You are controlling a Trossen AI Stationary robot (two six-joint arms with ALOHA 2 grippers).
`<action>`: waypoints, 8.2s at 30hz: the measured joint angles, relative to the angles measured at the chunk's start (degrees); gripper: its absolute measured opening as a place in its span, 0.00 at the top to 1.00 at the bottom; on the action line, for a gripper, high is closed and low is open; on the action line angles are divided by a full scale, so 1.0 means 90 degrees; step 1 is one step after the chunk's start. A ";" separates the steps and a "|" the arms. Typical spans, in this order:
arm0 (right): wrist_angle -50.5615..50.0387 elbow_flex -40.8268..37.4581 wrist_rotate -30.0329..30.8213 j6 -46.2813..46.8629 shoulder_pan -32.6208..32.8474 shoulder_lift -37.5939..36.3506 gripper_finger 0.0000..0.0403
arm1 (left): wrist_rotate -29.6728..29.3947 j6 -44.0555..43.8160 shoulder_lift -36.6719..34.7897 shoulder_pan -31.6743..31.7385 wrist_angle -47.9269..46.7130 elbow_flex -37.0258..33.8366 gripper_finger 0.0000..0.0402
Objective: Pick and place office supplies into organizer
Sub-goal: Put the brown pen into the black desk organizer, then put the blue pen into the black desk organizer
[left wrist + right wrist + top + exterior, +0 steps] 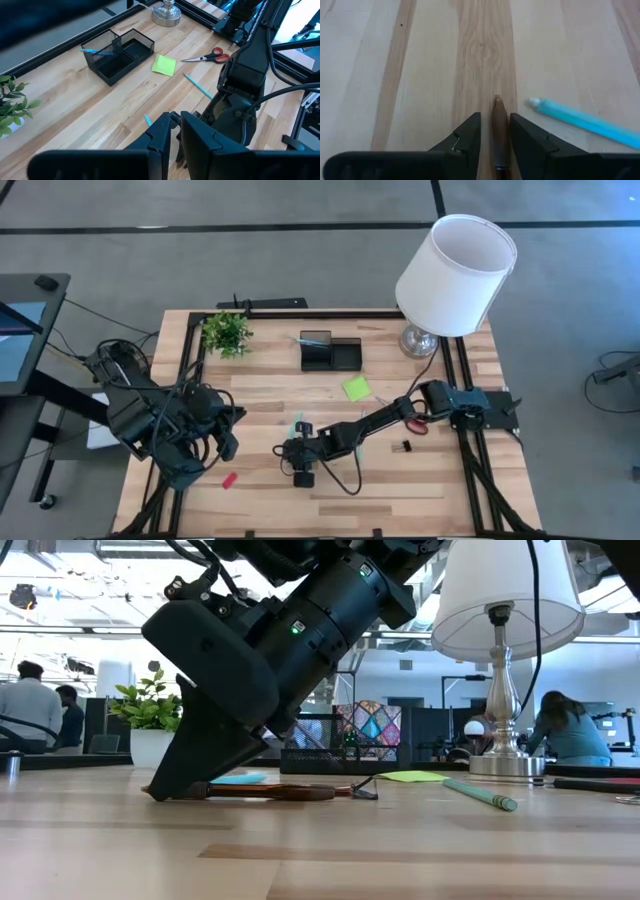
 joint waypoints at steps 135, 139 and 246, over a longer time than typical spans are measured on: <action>0.4015 -0.1367 0.3067 -0.1845 -0.3445 -0.1103 0.76 | -0.2583 0.4433 -0.1246 0.0002 0.2118 0.0002 0.91; 0.4000 -0.1367 0.3057 -0.1838 -0.3353 -0.1103 0.72 | -0.2478 0.4330 -0.1246 0.0002 0.2116 0.0002 0.91; -0.4189 -0.0036 0.2807 0.2164 0.1490 -0.4664 0.71 | 0.0609 -0.2212 0.0022 0.0077 0.7528 -0.6006 0.87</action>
